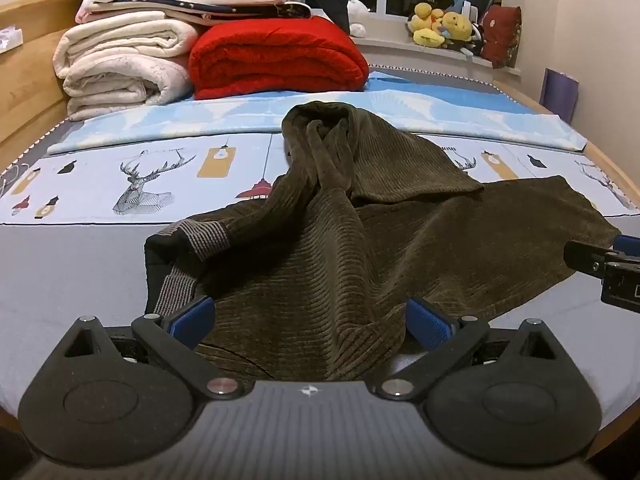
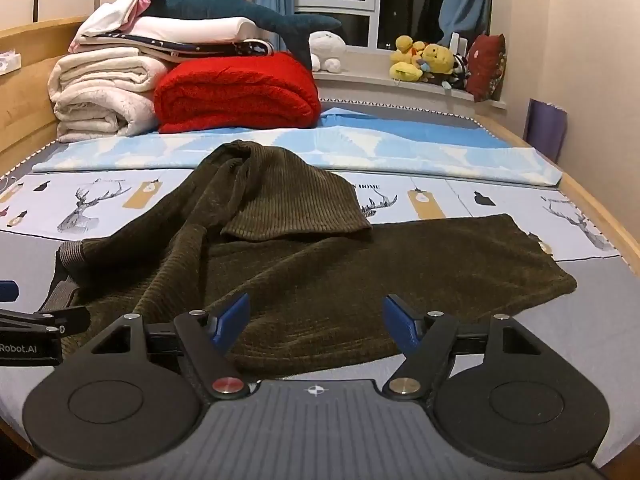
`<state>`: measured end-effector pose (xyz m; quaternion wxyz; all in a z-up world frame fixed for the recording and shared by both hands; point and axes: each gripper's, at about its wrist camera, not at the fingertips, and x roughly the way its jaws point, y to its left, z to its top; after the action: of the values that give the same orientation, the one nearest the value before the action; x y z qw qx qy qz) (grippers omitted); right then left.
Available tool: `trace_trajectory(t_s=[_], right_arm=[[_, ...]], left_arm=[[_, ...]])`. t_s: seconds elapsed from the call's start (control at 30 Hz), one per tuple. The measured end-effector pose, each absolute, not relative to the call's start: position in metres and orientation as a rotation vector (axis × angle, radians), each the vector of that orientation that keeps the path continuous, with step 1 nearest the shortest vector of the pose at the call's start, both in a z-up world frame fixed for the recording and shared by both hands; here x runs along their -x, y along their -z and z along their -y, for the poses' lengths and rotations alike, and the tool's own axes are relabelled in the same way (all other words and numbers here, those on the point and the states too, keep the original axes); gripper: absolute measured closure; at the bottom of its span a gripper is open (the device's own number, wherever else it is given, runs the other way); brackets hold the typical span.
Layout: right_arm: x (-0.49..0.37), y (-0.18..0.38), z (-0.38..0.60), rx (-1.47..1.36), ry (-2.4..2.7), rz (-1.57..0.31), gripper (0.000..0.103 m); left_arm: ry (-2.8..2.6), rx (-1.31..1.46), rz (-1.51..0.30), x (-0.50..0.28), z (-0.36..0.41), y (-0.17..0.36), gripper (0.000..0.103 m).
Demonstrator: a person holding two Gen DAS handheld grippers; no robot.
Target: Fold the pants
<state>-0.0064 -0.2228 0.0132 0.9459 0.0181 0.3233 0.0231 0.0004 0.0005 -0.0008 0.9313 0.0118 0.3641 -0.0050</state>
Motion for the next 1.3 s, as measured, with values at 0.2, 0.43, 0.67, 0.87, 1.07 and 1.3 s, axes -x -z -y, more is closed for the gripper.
trace_trajectory(t_s=[0.2, 0.43, 0.67, 0.87, 1.07, 1.3], right_arm=[[0.007, -0.012, 0.222, -0.036, -0.052, -0.661, 0.028], [0.007, -0.011, 0.221, -0.033, -0.06, -0.669, 0.028], [0.006, -0.012, 0.223, -0.04, -0.058, -0.676, 0.028], [0.005, -0.012, 0.225, -0.048, -0.06, -0.68, 0.028], [0.004, -0.011, 0.224, -0.05, -0.056, -0.686, 0.028], [0.003, -0.01, 0.223, -0.041, -0.053, -0.689, 0.028]], left_arm=[[0.011, -0.033, -0.73, -0.002, -0.001, 0.01, 0.001], [0.013, -0.019, -0.748, 0.0, -0.002, 0.006, 0.001], [0.012, -0.018, -0.749, 0.0, -0.002, 0.005, 0.001], [0.017, -0.023, -0.751, 0.0, -0.002, 0.006, 0.001], [0.013, -0.017, -0.76, -0.001, -0.001, 0.006, 0.001], [0.017, -0.014, -0.751, -0.001, 0.0, 0.005, 0.001]])
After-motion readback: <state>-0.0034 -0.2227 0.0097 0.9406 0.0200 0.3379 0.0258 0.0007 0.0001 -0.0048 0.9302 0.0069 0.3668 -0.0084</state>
